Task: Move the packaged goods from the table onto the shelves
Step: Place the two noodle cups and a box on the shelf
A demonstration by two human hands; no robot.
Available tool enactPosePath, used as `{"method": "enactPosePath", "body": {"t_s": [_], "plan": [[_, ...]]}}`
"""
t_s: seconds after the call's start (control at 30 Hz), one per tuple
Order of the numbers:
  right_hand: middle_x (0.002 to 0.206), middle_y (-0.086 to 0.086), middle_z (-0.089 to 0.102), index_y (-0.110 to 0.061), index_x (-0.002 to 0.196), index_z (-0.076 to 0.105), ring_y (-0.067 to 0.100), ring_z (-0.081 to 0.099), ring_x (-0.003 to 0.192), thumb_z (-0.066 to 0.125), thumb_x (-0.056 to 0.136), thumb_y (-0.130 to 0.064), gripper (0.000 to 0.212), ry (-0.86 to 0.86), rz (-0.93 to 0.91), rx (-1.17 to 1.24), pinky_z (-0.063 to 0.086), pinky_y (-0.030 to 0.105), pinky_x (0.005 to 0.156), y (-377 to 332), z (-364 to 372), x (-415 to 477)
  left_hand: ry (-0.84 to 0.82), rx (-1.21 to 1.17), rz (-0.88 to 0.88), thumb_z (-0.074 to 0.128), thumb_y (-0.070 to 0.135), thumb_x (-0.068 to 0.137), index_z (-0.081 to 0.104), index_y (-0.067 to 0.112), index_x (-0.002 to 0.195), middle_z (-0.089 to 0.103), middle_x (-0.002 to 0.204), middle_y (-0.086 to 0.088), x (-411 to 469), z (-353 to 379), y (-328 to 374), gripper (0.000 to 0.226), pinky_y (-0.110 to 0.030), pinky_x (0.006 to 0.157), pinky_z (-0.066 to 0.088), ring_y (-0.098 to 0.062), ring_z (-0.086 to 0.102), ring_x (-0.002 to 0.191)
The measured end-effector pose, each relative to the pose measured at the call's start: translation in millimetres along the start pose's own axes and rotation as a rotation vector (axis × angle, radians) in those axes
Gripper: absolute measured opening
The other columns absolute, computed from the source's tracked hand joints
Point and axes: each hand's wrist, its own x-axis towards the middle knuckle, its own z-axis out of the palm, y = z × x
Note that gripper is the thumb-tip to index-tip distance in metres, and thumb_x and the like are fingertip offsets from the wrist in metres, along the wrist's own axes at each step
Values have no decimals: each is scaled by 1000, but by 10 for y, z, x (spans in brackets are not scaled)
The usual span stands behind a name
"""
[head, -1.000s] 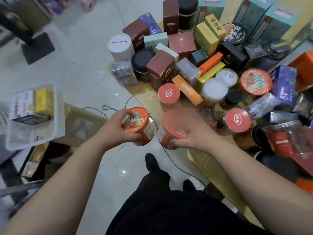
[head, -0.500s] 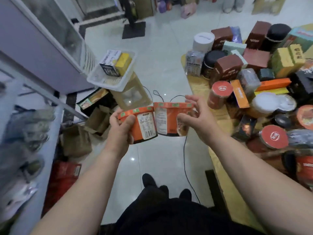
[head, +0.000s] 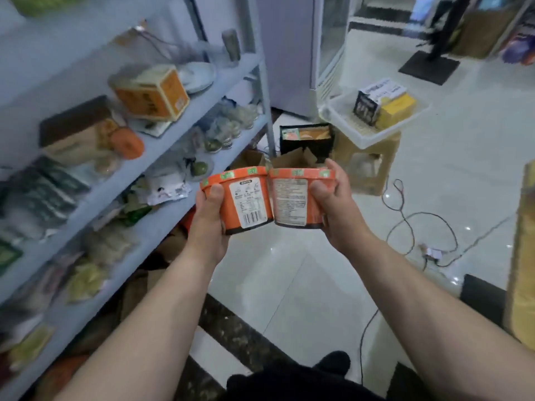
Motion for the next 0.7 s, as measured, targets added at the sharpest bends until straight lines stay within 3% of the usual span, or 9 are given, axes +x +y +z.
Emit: {"method": "enactPosePath", "body": {"t_s": [0.07,0.13,0.2,0.3,0.4,0.5,0.57,0.7], "plan": [[141,11,57,-30,151,29,33,66,117,81,68,-52,100,-96,63,-11,55,65,85,162,548,113,75,-47,8,82,83,37,47,12,143,71,123,-8,-98,-502,184,132,-43,68,61,-29,70,110],[139,11,58,-28,151,26,33,66,117,82,67,-56,105,-193,111,-28,54,68,84,324,1103,192,134,-76,18,76,88,44,49,14,144,68,130,-12,-198,-1049,335,127,-52,75,60,-38,66,117],[139,14,58,-23,150,27,38,64,119,86,63,-61,112,-317,138,-66,50,73,85,471,1682,238,197,-103,59,63,88,63,53,15,142,64,134,-16,-355,-1581,482,108,-63,85,55,-43,62,120],[139,22,57,-14,147,32,46,60,121,85,67,-61,107,-500,160,-118,44,79,89,709,2610,241,341,-197,86,33,79,86,64,20,128,70,126,-12,-621,-2368,681,78,-62,92,54,-36,66,116],[137,30,55,-3,146,33,49,58,122,83,71,-59,107,-628,147,-160,45,73,97,955,3506,124,510,-263,136,34,77,77,65,24,122,73,121,-8,-953,-3063,952,76,-56,94,53,-32,67,116],[131,18,64,-14,144,37,38,66,115,71,81,-55,83,-739,157,-156,54,62,91,1113,4331,-61,612,-302,234,29,71,89,64,25,120,75,115,-5,-1318,-3659,1228,66,-48,85,56,-26,71,108],[129,13,66,-19,141,38,34,68,113,65,84,-51,71,-836,167,-133,55,62,90,1193,4810,-176,670,-302,315,33,71,84,63,24,120,76,114,-5,-1549,-3989,1403,66,-48,82,58,-26,71,108],[123,10,69,-19,141,39,33,70,109,84,63,-62,100,-975,144,-151,59,51,81,1187,5679,-389,790,-254,477,47,77,77,43,22,148,70,128,-6,-1905,-4506,1685,90,-44,71,61,-27,70,112]]}}
